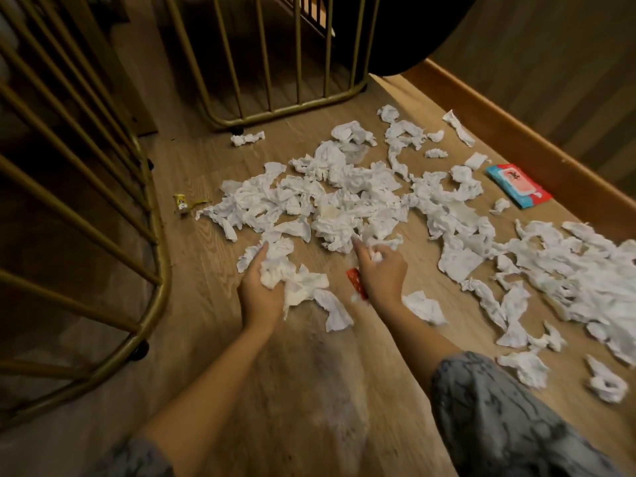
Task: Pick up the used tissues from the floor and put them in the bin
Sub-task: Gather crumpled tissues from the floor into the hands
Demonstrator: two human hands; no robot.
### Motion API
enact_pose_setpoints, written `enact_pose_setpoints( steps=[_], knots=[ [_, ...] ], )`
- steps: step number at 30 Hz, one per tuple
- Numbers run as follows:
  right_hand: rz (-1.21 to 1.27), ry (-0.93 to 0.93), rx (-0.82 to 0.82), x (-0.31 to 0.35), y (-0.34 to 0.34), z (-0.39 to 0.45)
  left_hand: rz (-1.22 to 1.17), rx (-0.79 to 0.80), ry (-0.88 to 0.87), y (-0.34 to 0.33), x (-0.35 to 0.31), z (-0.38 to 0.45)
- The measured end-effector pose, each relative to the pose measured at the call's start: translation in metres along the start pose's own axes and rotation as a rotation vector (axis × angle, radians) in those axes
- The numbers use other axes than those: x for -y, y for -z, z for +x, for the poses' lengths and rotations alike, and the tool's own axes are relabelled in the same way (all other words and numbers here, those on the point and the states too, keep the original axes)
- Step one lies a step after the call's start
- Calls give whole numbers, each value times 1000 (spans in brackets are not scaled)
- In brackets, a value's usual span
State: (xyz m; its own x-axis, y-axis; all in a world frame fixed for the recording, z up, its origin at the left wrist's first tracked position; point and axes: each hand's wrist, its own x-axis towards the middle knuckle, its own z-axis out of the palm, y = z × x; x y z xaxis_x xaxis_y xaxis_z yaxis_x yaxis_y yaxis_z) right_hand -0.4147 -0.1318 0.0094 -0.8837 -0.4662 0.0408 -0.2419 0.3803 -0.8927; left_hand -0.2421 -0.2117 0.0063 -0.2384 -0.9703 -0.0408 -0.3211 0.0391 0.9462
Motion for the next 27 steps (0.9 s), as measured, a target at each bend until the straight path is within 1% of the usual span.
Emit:
enact_pose_setpoints(
  steps=[2, 4, 7, 10, 13, 16, 22, 24, 27],
  knots=[
    [76, -25, -5, 25, 10, 18, -13, 51, -8, -4, -30, 13],
    [132, -24, 24, 49, 23, 34, 0, 60, -33, -9, -65, 21],
    [153, 2, 106, 85, 48, 58, 89, 94, -148, -18, -118, 26],
    [109, 85, 157, 114, 79, 88, 150, 88, -257, -31, -172, 26],
    [69, 184, 183, 137, 119, 114, 141, 75, -294, -52, -220, 30],
    [56, 218, 145, 149, 159, 131, 189, 104, -363, -77, -259, 28],
    [131, 285, 36, 147, 243, 146, 178, 113, -479, -139, -318, -1],
    [176, 309, 3, 142, 270, 153, 168, 117, -476, -160, -333, -13],
    [206, 348, -98, 130, 308, 166, 176, 148, -467, -194, -350, -26]
  ],
)
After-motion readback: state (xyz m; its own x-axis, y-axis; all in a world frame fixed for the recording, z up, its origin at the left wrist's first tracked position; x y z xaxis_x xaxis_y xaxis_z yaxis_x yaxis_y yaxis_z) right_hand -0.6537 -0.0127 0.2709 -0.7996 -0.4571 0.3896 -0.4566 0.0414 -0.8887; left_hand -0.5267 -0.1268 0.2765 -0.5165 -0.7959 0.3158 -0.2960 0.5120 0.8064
